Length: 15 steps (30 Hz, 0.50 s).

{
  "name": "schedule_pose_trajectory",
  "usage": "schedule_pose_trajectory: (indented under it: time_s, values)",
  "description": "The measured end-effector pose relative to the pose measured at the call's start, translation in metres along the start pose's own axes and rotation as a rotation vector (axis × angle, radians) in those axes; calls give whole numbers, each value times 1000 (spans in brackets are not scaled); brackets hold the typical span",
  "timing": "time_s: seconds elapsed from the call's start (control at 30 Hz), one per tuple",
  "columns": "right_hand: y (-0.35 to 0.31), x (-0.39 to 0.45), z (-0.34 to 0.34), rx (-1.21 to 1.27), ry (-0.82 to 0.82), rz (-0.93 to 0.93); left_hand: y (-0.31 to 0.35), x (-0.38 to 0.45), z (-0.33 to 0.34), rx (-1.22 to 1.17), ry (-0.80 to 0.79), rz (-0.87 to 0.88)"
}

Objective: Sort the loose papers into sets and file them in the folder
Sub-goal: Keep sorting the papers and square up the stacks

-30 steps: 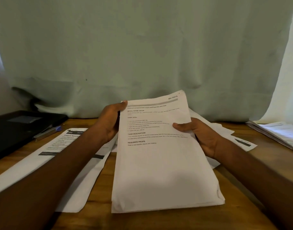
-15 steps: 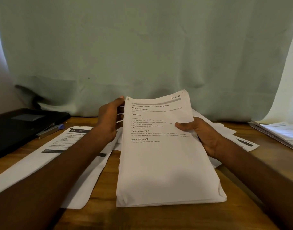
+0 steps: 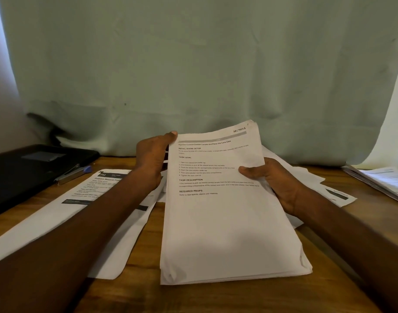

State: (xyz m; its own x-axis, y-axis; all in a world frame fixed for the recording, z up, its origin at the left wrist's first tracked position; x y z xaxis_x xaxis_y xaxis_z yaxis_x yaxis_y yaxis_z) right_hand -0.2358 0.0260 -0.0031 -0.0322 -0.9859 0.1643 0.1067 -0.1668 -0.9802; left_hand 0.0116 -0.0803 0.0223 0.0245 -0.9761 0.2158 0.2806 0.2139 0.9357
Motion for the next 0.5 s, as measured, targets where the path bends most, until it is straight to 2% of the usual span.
schedule_pose_trajectory:
  time_s: [0.3,0.43,0.5]
  values:
    - [3,0,0,16,-19,15,8,1,1,23,-4,103]
    - [5,1,-2,23,-2,15,4,-1,-3,-56,25,20]
    - [5,1,-1,28,-9,19,6,0,-3,-48,20,47]
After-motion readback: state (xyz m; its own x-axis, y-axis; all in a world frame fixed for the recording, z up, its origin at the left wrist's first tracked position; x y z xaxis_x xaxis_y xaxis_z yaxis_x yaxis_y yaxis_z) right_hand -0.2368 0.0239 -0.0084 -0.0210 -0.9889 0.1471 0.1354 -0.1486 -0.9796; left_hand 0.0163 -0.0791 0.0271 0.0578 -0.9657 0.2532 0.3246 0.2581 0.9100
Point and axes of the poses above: each hand's wrist, its own x-axis towards the middle knuckle, its own z-axis out of the palm, y = z × x, the point moved 10 cm from there along x, towards the middle knuckle, and after that the axes turned 1 degree about y, right-handed, at the moved point
